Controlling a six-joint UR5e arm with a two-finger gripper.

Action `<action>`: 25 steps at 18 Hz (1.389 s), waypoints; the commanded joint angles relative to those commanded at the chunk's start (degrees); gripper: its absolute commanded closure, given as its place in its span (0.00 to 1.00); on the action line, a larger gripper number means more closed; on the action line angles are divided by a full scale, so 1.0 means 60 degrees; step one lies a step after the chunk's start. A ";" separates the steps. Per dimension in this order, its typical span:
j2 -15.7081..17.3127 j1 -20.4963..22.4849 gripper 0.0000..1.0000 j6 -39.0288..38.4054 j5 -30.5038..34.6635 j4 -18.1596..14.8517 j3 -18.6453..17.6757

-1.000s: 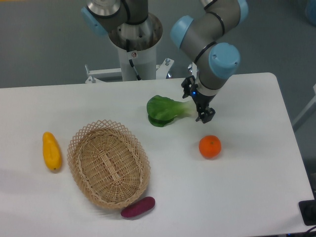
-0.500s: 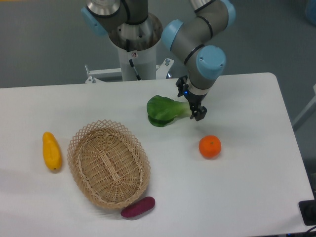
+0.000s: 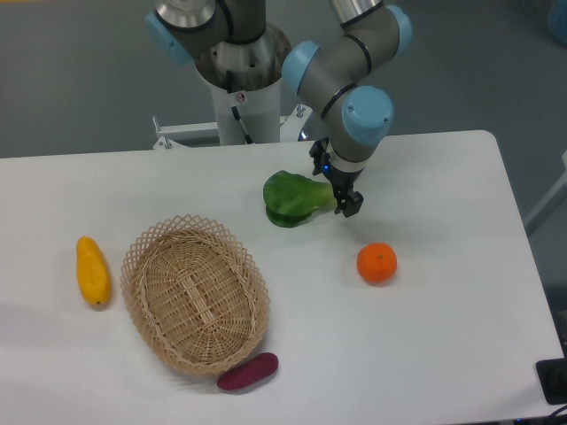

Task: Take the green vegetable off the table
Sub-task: 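Lower the gripper onto the bok choy stem and close it, then lift the bok choy and carry it away past the orange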

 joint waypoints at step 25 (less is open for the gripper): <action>0.0059 0.0000 0.79 -0.0702 -0.0088 -0.0568 0.1257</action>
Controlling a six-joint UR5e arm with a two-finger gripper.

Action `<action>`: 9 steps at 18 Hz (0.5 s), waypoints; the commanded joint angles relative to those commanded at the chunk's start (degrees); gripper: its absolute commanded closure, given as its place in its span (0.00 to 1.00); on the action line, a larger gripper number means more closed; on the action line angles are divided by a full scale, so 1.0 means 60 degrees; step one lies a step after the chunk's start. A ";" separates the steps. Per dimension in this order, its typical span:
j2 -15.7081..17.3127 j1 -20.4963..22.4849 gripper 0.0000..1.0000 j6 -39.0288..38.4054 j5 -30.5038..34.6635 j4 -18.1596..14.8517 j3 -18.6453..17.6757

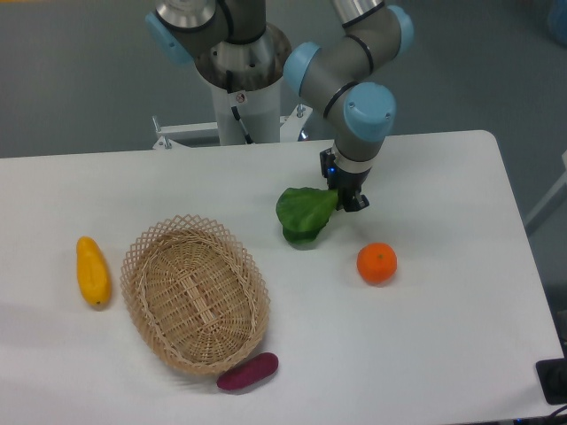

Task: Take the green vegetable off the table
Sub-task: 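Lift the bok choy and carry it away past the orange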

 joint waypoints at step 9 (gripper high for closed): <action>-0.0379 -0.0116 0.79 -0.0790 0.0029 -0.0809 0.2065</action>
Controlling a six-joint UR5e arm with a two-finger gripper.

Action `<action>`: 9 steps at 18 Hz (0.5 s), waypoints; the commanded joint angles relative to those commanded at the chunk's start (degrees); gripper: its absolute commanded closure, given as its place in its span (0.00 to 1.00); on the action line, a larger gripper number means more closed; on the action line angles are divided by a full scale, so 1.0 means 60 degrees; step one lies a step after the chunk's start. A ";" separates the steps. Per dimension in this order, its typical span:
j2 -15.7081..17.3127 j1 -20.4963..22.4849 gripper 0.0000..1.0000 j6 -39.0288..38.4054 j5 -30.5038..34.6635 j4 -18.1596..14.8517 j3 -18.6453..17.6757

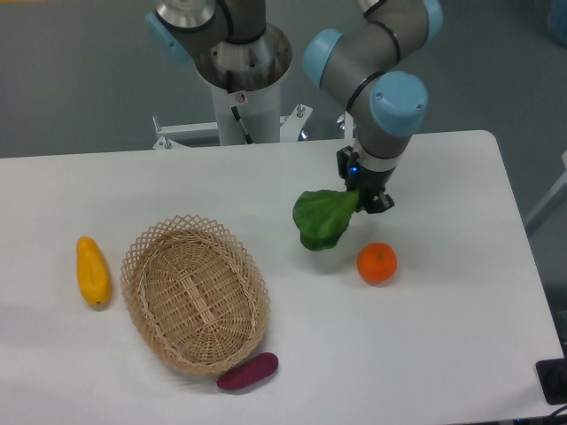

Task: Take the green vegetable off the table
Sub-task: 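Lift the bok choy and carry it away past the orange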

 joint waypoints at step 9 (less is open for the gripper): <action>-0.1553 -0.0162 0.77 -0.1145 -0.0059 -0.1348 0.3369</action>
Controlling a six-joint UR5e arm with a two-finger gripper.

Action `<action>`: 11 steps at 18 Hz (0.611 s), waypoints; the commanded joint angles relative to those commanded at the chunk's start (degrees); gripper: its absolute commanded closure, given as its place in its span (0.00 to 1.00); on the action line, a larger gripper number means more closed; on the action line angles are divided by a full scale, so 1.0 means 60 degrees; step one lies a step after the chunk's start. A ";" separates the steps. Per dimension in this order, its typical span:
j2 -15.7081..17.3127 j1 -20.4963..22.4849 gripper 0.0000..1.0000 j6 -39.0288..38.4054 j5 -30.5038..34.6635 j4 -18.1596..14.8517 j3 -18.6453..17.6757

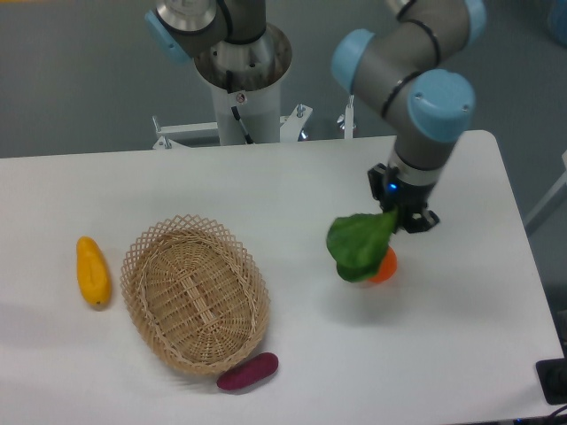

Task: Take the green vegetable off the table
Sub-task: 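Lift the bok choy and carry it away past the orange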

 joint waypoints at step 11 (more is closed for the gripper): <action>-0.1495 0.0322 0.78 -0.0147 0.0103 0.0000 0.1907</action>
